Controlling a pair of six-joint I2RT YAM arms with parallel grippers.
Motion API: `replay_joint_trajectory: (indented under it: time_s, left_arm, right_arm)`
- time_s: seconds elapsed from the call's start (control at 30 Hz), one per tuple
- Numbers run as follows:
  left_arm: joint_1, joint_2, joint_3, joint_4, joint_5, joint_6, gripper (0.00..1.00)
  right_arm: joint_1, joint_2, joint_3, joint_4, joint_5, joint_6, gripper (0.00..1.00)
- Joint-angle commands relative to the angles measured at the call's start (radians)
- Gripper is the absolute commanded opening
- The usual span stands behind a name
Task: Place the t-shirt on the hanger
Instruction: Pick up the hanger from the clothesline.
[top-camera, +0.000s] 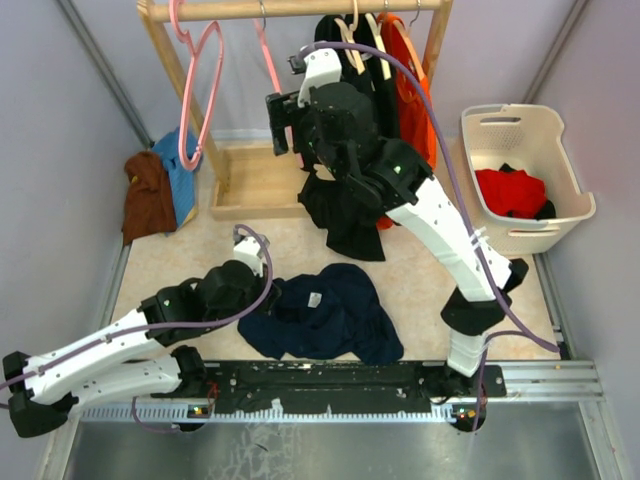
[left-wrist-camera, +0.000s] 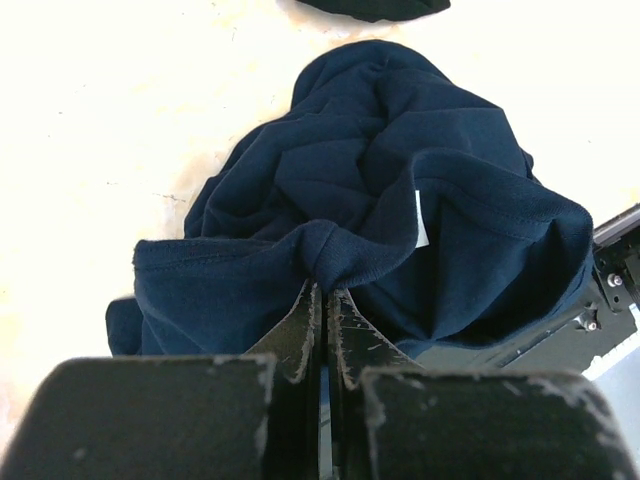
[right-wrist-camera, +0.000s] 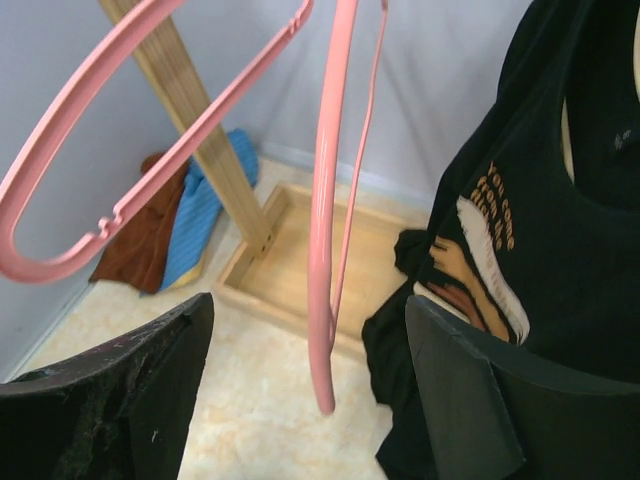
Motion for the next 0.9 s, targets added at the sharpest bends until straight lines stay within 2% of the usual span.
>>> replay_joint_trajectory:
  time_s: [0.0, 0.2, 0.53, 0.7, 0.77, 0.87]
  left_arm:
    - [0.005, -0.002, 0.051, -0.021, 0.019, 0.018, 0.00]
    - [0.005, -0.021, 0.064, -0.043, 0.008, 0.022, 0.00]
    - [0.006, -0.026, 0.080, -0.062, 0.002, 0.021, 0.00]
    - [0.005, -0.036, 0.084, -0.070, -0.009, 0.021, 0.00]
    - [0.005, -0.033, 0.086, -0.072, -0.009, 0.022, 0.00]
    - [0.005, -0.029, 0.087, -0.074, -0.009, 0.024, 0.00]
  right_arm:
    - [-0.021, 0.031, 0.062, 0.129, 0.002, -0.099, 0.77]
    - [-0.037, 0.091, 0.072, 0.186, -0.012, -0.131, 0.76]
    - [-0.078, 0.162, 0.112, 0.200, -0.017, -0.132, 0.66]
    - [-0.092, 0.170, 0.108, 0.210, -0.027, -0.128, 0.46]
    - [-0.091, 0.171, 0.107, 0.213, -0.028, -0.131, 0.42]
    - [-0.097, 0.170, 0.107, 0.217, -0.042, -0.138, 0.23]
